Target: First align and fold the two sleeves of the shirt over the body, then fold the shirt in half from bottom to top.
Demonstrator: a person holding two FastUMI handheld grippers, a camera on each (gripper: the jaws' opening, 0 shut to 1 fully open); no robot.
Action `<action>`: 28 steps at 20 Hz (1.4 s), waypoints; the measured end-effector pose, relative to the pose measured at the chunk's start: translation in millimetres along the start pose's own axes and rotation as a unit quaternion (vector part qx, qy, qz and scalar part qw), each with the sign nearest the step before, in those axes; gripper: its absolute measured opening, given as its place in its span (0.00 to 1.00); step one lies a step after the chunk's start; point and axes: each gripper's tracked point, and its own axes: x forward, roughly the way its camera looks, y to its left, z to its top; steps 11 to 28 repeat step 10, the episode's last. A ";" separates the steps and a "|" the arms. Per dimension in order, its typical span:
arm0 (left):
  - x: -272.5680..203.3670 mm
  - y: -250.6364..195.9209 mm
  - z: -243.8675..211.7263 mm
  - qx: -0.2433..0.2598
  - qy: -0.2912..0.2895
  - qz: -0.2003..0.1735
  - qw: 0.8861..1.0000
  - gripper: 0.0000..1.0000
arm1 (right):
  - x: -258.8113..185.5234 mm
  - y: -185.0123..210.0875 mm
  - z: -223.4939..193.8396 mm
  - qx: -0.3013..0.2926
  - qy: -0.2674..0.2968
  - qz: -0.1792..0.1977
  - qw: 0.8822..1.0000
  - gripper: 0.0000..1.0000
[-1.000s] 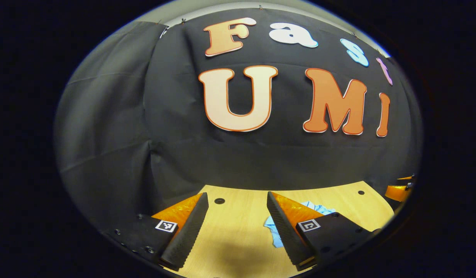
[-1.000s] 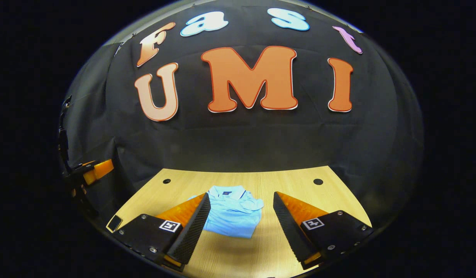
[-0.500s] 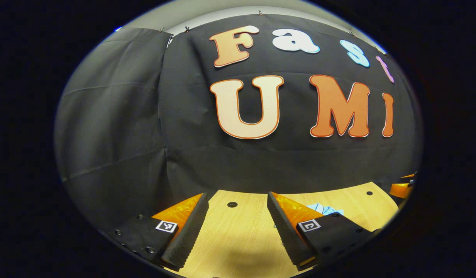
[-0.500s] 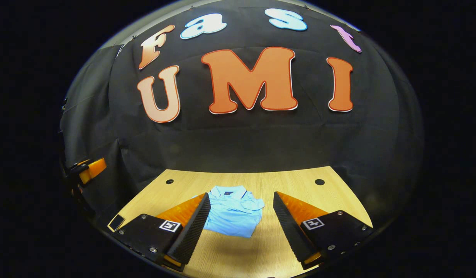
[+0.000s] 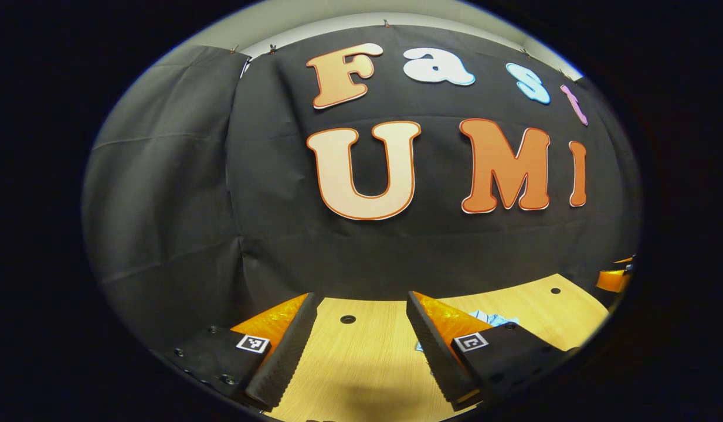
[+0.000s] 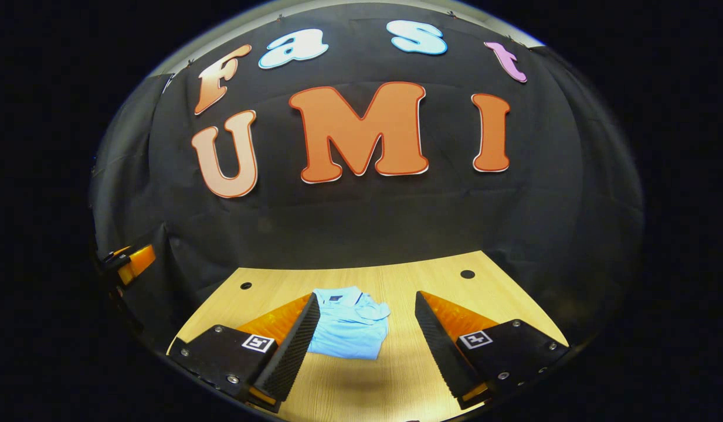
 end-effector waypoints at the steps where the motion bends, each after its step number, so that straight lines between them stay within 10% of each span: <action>1: -1.7 3.0 0.3 0.001 -0.003 -0.003 1.000 0.98 | -4.8 -1.0 -1.0 -0.002 -0.001 -0.008 1.000 0.99; 28: -16.6 33.8 7.5 0.004 -0.021 -0.004 1.000 0.98 | -36.1 5.4 2.8 0.001 -0.019 -0.036 0.999 0.99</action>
